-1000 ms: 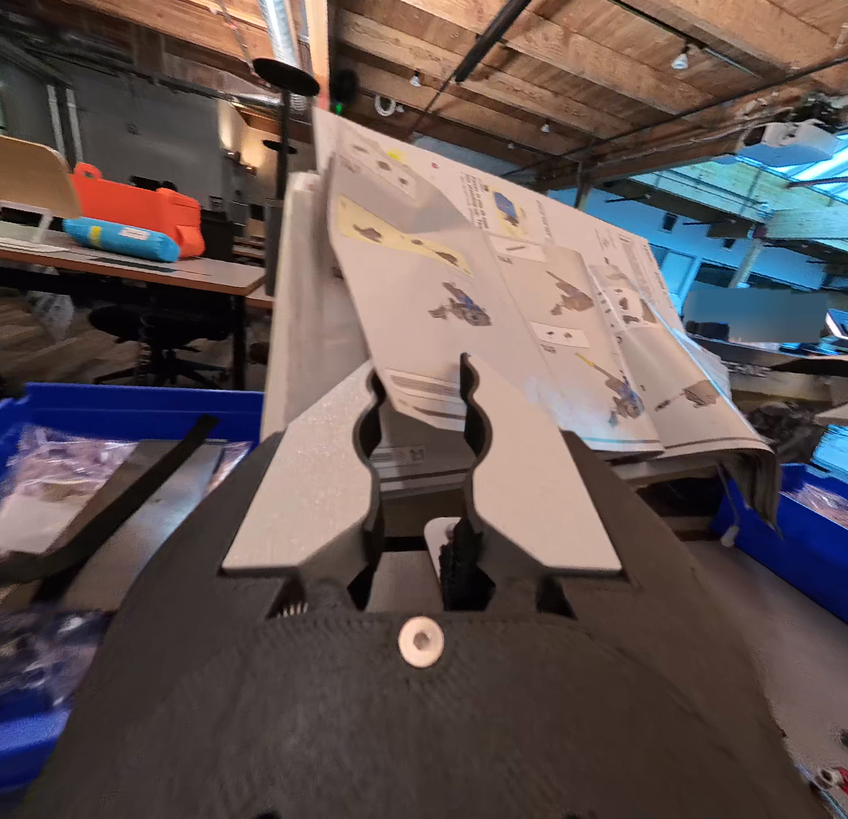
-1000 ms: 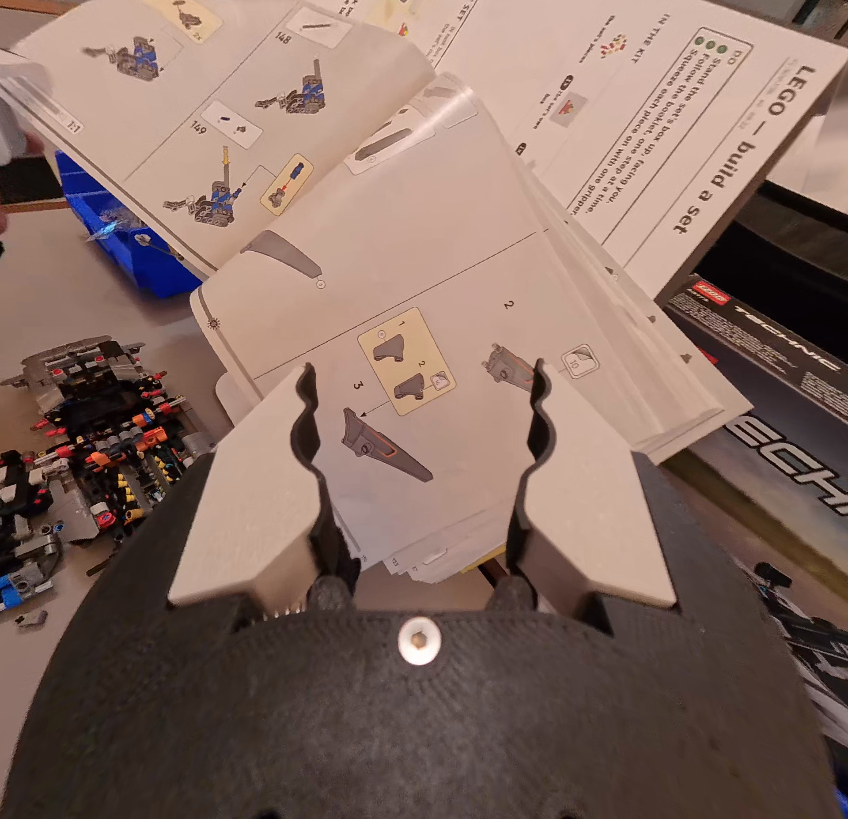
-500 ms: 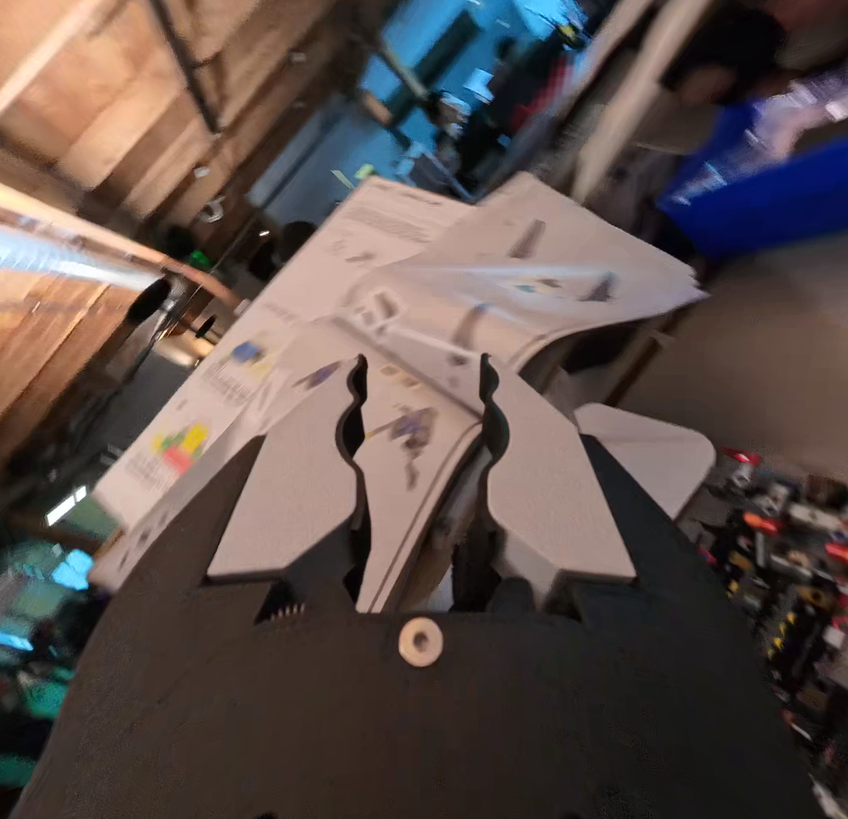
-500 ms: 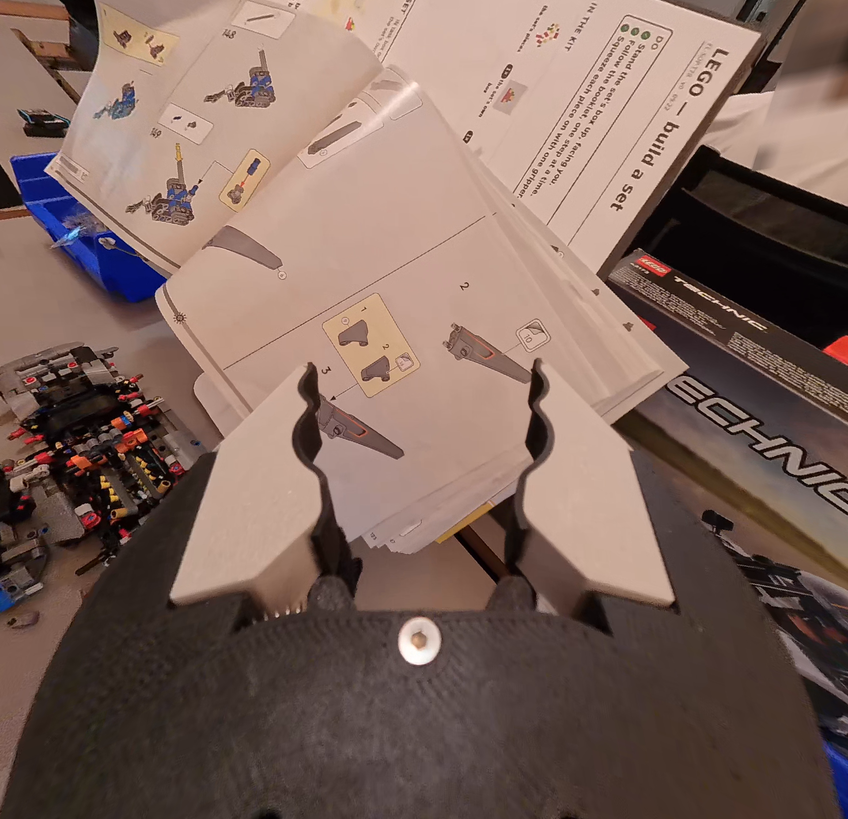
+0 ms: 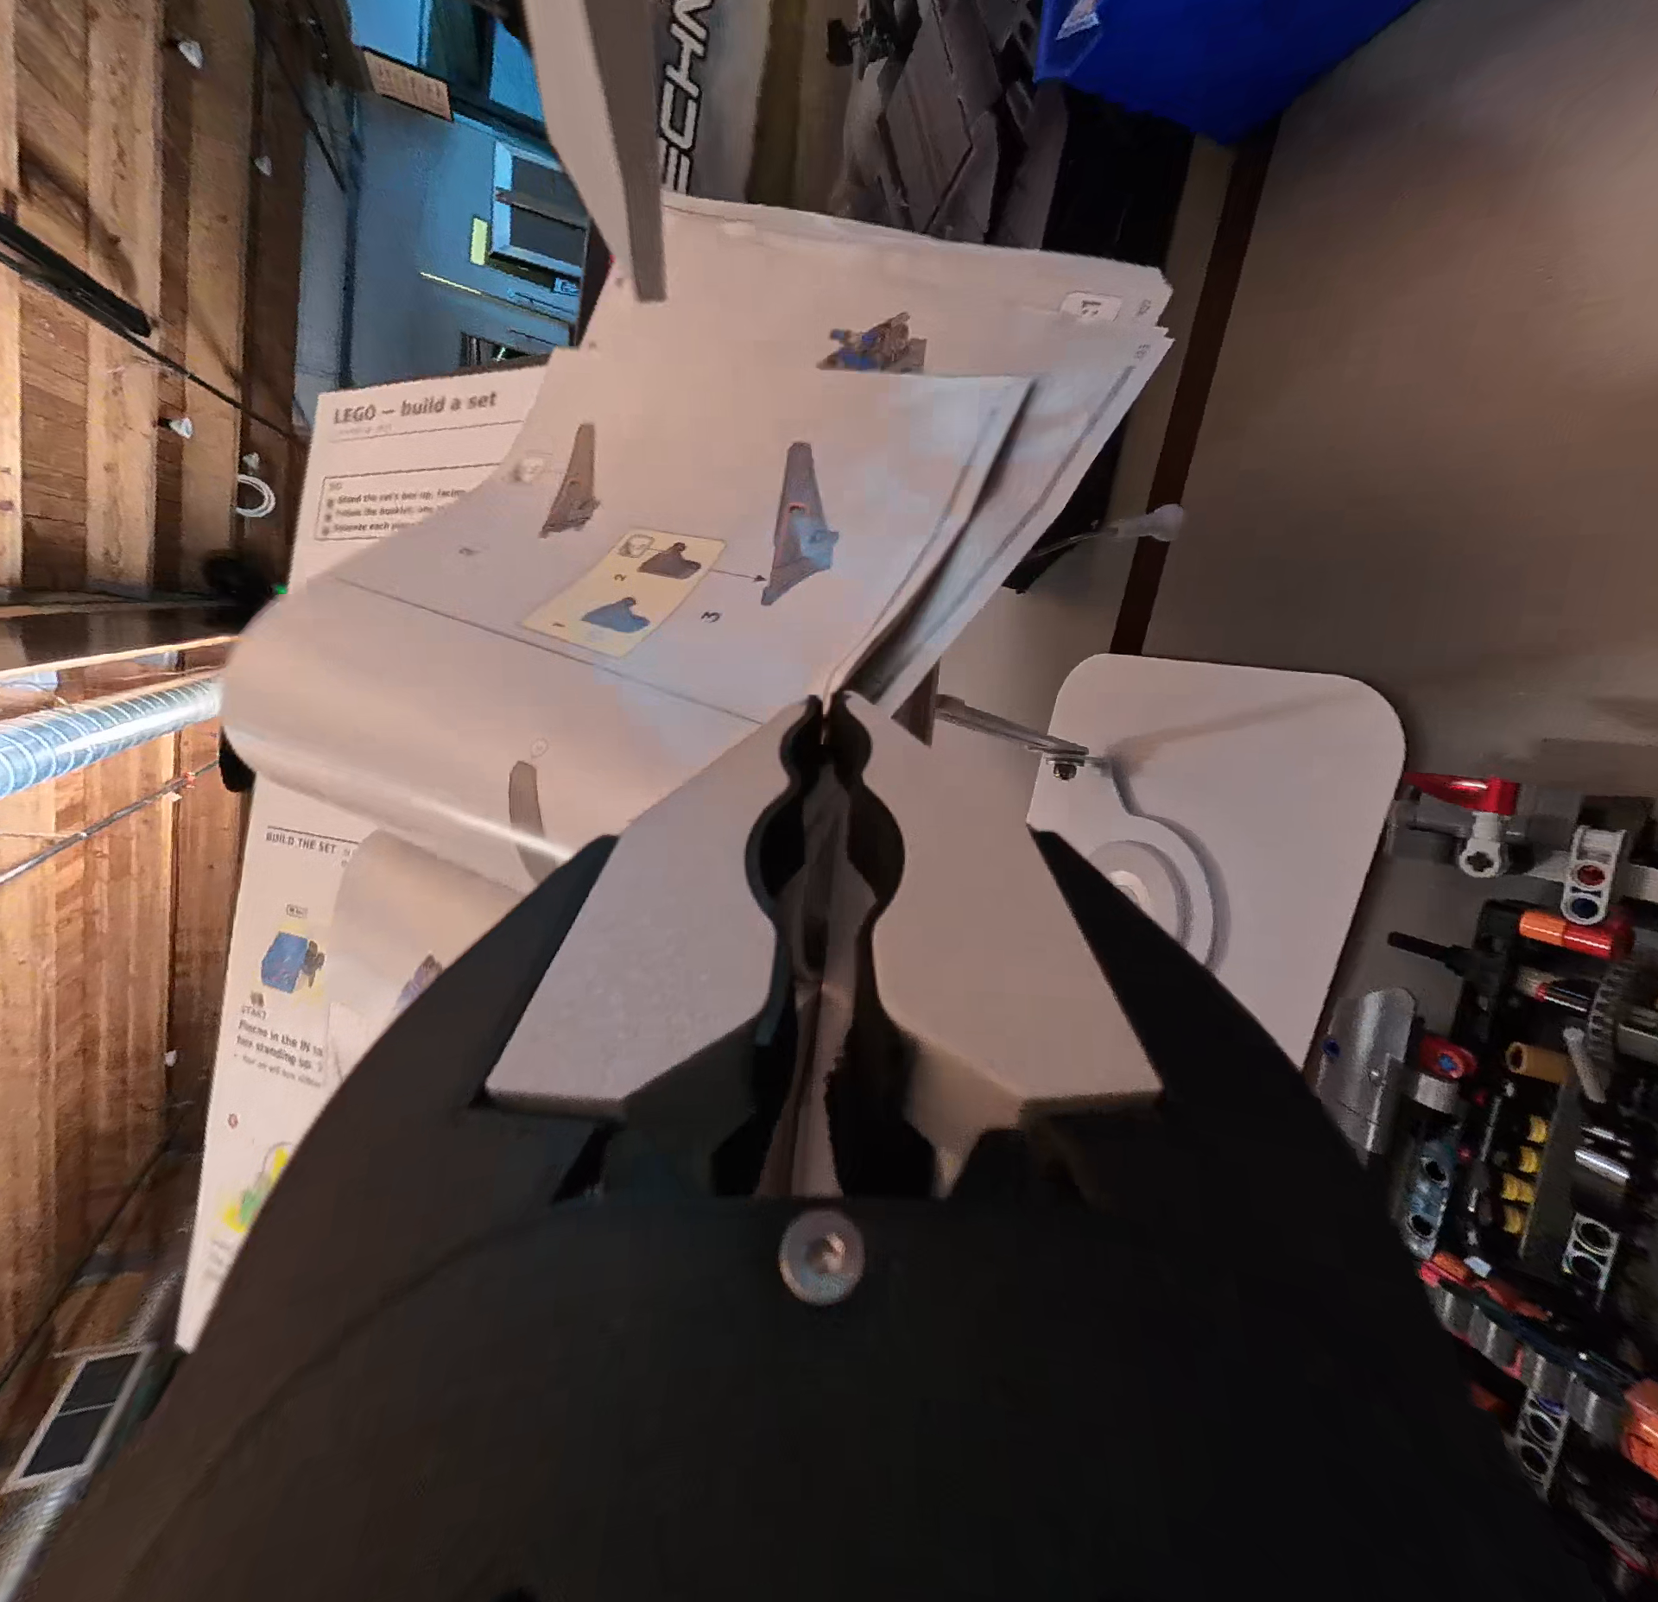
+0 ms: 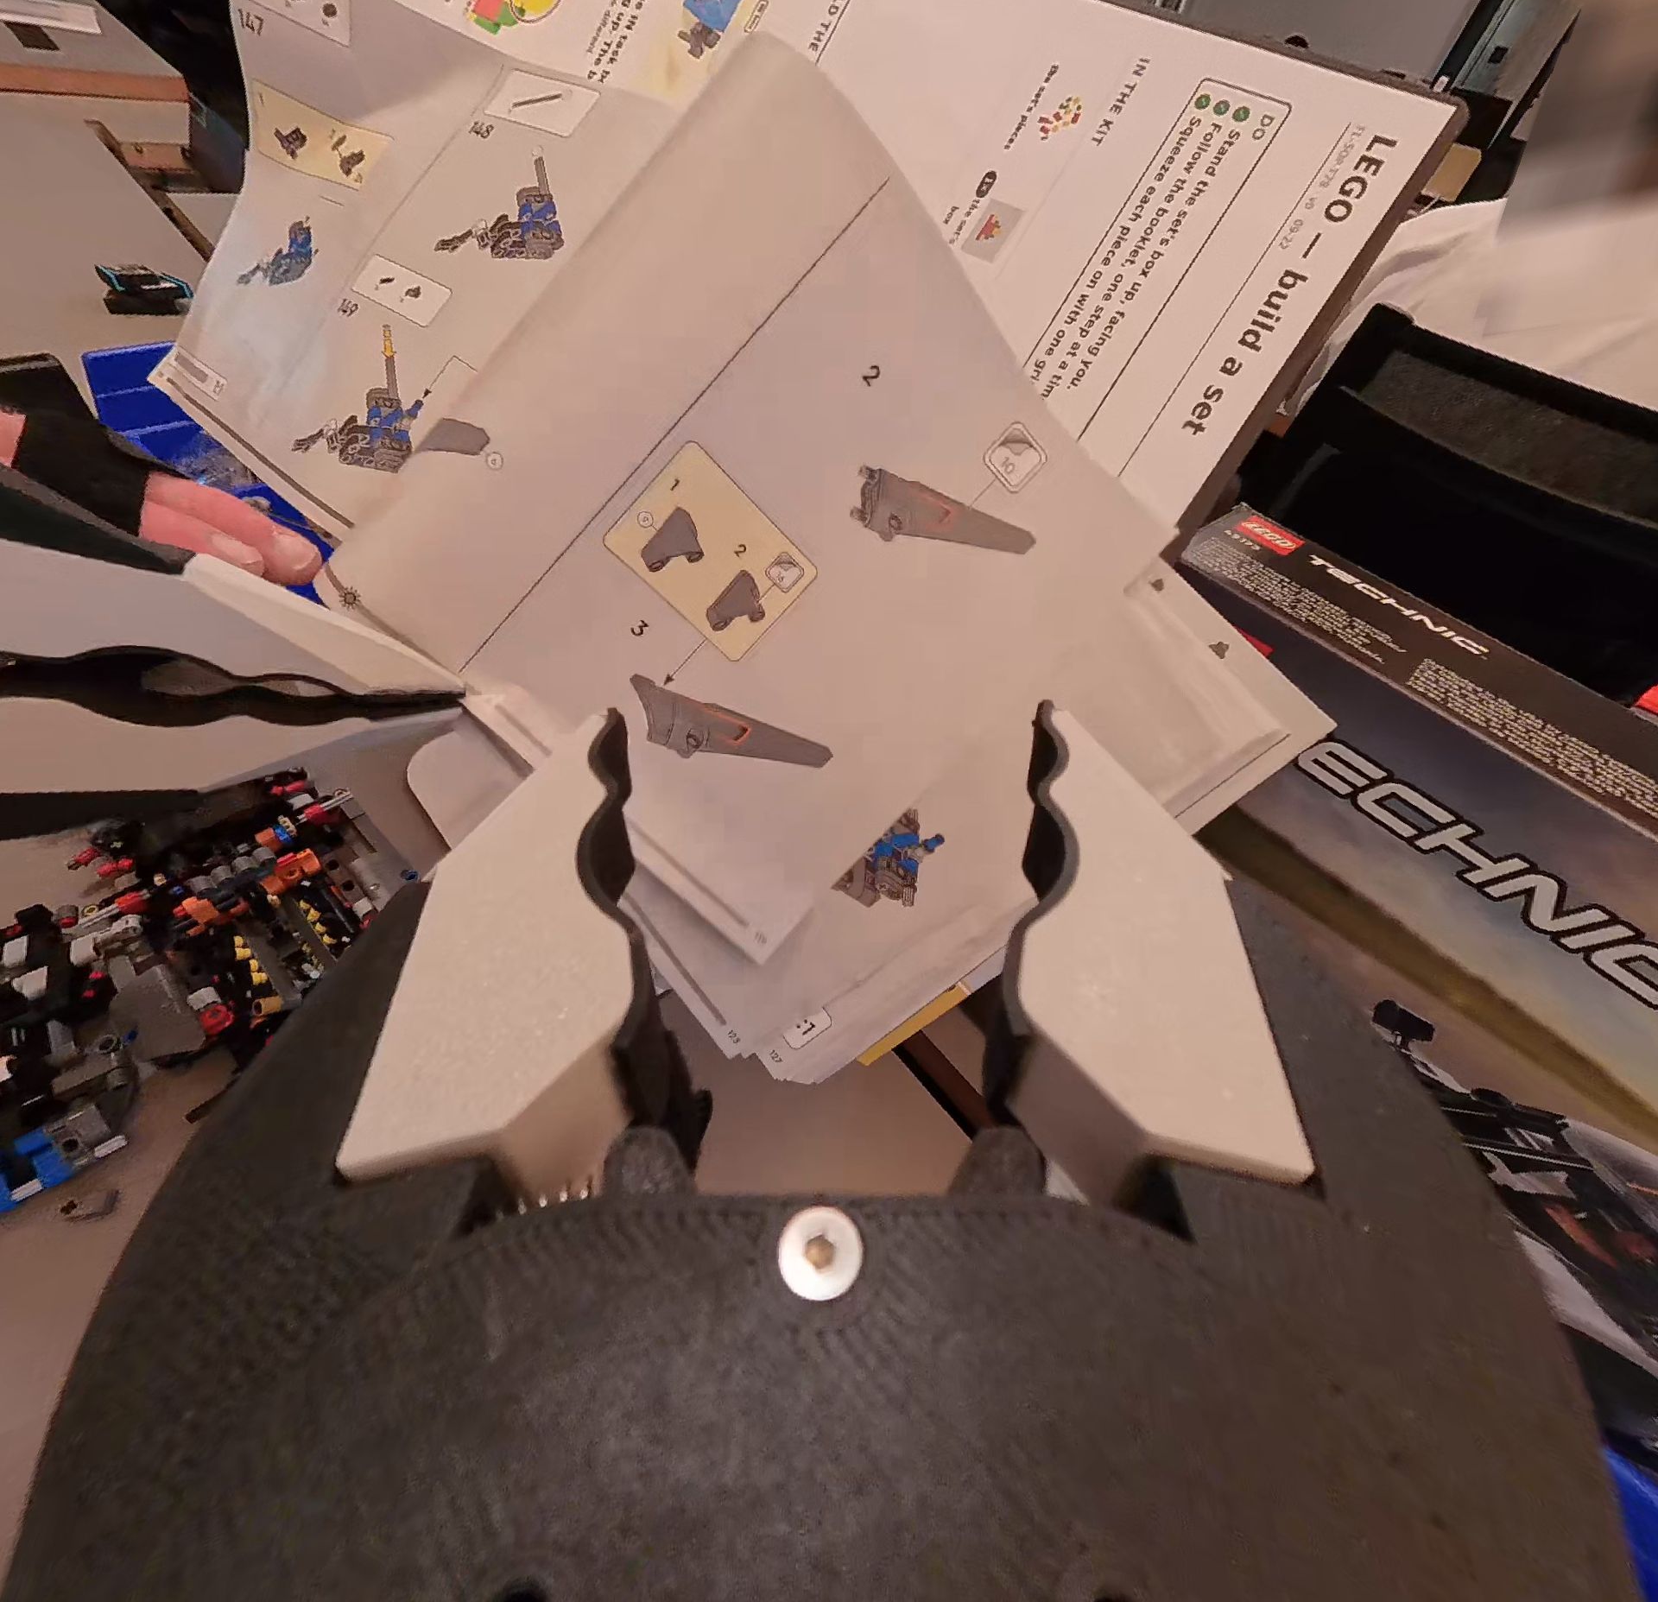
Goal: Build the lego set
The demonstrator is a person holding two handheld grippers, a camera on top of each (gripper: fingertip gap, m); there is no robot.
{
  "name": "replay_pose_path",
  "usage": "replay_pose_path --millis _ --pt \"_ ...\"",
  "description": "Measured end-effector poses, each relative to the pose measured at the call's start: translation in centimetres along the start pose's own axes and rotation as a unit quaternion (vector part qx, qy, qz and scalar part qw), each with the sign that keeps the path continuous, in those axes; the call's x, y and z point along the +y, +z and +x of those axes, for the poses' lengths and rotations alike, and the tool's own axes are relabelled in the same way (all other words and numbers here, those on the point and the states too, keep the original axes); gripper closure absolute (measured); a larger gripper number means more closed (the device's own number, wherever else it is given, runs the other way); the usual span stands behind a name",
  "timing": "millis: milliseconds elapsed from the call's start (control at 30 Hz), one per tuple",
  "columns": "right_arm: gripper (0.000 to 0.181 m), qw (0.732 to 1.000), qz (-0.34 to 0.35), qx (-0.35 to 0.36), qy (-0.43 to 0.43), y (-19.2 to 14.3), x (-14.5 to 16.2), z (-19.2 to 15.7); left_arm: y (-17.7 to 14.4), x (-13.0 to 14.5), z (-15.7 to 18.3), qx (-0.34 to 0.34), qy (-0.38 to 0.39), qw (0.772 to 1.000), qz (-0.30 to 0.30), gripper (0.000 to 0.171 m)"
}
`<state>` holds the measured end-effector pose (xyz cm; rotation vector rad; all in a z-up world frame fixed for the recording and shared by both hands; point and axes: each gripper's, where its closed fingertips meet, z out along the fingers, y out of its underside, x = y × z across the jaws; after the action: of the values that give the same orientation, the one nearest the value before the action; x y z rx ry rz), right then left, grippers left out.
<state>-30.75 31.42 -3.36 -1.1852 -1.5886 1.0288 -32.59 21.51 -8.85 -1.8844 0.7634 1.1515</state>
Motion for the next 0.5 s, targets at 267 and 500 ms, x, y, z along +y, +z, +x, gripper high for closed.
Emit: replay_pose_path --millis 267,500 --pt "0.097 1.000 -0.007 -0.002 -0.001 0.0 0.2 0.0 -0.7 0.8 -0.9 0.008 -0.053 0.998 0.014 0.171" --pt "0.112 0.999 -0.036 -0.024 -0.003 -0.1 1.5 -0.3 -1.9 1.3 -2.1 -0.007 -0.143 0.988 0.052 0.171"
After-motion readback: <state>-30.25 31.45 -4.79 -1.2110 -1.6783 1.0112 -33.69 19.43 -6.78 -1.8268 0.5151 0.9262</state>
